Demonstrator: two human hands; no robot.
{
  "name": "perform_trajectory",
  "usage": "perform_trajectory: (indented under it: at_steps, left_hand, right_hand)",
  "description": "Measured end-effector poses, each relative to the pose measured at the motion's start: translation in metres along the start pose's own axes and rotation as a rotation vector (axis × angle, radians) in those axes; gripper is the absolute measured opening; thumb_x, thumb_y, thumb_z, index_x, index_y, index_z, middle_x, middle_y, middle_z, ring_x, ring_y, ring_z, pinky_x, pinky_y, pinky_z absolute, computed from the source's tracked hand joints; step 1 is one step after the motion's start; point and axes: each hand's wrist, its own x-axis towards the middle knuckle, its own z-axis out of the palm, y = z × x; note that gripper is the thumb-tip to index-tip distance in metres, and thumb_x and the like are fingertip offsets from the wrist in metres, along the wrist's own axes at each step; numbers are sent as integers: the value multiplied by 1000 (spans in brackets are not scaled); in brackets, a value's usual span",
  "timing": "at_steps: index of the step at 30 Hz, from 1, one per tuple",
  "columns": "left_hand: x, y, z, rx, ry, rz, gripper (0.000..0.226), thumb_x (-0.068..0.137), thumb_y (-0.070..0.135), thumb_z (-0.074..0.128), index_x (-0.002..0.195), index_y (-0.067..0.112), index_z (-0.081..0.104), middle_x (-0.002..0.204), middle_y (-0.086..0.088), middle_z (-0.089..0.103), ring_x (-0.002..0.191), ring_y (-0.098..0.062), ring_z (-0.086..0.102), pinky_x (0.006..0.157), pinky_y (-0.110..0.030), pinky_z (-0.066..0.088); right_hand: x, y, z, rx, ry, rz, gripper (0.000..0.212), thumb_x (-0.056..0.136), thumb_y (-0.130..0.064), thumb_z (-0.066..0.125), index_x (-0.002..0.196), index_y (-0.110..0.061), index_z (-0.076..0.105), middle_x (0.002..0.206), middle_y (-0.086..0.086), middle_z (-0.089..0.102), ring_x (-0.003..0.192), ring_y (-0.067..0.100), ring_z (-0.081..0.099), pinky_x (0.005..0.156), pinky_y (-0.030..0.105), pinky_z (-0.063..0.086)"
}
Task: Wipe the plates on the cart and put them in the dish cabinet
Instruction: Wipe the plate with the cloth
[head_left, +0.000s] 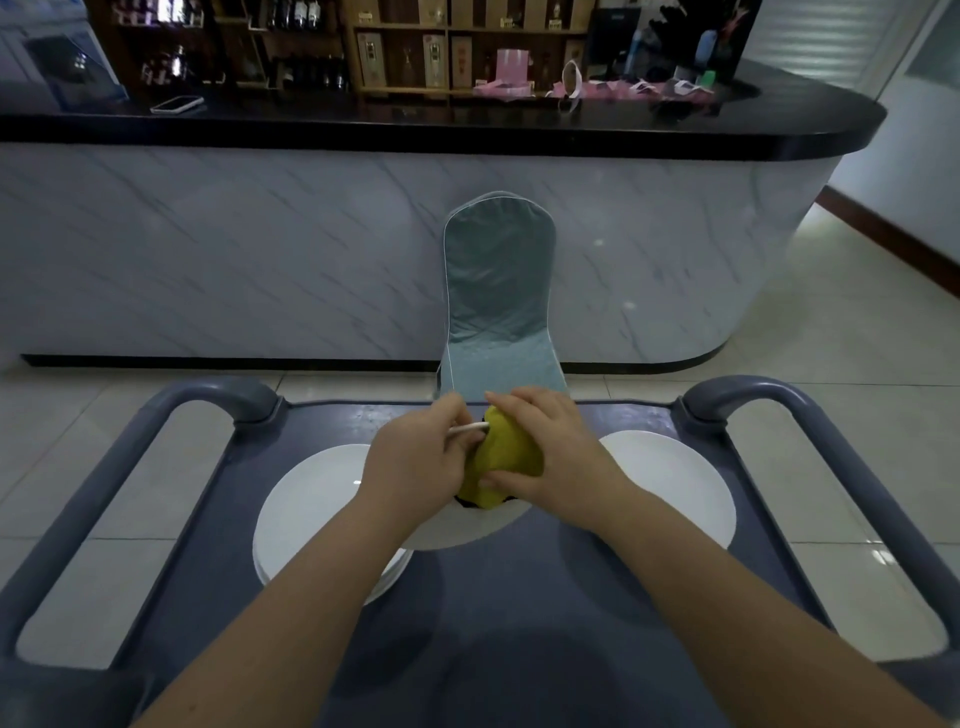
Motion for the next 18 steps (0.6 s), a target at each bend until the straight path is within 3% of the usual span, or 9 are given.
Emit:
perform_trajectory:
  at_steps: [4,7,9,11,14,18]
  left_hand:
    - [5,5,-11,113,170,200,24,88,37,53,76,18,61,56,2,56,51,-22,51,44,-29,36]
    - [9,9,-29,-163,337,31,5,84,29,61,83,25,58,69,6,60,61,-11,54,55,-25,42]
    - [11,4,-26,-284,402,-44,5,86,24,63,84,27,58,80,9,62,70,-6,55,61,-17,41]
    - [9,-10,-11,-152,345,23,4,91,22,55,93,24,57,81,6,63,75,-11,53,66,-23,41]
    - [3,-33,18,101,207,268,14,90,16,46,101,17,53,85,-9,63,83,-23,46,73,-33,39]
    - [8,-10,28,214,131,413,31,98,33,46,85,11,64,76,-3,61,68,-24,54,62,-31,36]
  right_hand:
    - [8,-1,-11,-27,53,-94,61,75,-41,80,128,-25,55,129,-5,53,117,18,45,101,29,34]
    - [9,8,-24,260,245,-24,48,74,-37,80,115,-30,57,112,-14,58,106,13,54,93,25,41]
    - [7,9,-22,361,360,49,40,74,-32,80,107,-29,59,102,-16,59,98,8,56,86,20,43]
    - [2,9,-12,328,358,110,33,75,-32,77,101,-25,60,95,-15,58,91,5,55,81,15,42]
    - [-10,13,10,236,281,176,26,77,-35,71,95,-19,63,89,-8,59,85,10,54,76,25,44]
    - [-6,9,10,17,260,55,21,78,-33,69,91,-17,63,85,-5,58,80,16,53,71,31,43]
